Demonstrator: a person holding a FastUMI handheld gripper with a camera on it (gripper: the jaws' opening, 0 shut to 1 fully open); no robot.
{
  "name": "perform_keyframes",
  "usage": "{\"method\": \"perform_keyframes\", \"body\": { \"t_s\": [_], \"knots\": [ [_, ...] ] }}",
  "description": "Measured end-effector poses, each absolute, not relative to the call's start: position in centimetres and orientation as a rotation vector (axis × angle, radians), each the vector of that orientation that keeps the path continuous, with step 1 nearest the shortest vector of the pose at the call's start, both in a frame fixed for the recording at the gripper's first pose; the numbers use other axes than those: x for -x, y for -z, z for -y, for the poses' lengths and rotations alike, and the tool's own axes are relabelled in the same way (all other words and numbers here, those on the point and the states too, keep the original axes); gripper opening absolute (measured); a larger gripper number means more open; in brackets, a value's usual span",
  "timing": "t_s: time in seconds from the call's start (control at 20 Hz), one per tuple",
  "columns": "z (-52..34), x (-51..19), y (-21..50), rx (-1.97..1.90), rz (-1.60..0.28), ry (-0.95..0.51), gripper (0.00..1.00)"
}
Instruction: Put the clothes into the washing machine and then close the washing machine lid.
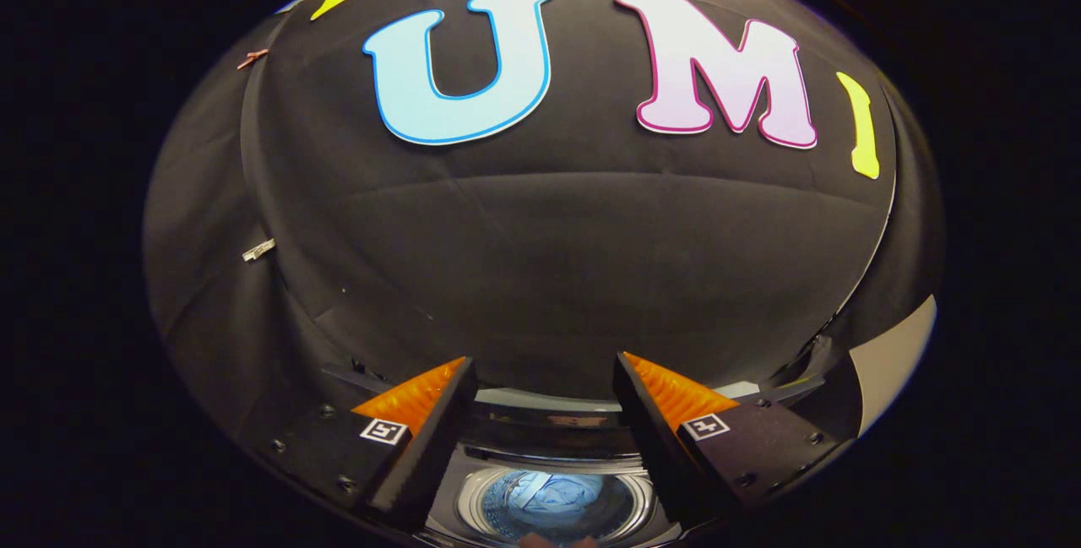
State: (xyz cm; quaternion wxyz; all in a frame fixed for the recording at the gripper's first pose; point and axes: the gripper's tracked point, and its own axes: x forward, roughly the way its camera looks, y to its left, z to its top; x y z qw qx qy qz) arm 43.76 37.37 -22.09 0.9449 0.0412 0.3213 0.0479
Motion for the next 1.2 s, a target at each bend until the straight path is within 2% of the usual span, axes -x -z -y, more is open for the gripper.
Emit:
{"method": "perform_keyframes", "body": {
  "t_s": [1.2],
  "knots": [
    [-38.0, -34.3, 22.2, -0.063, -0.584, -0.155, 1.00]
  ]
}}
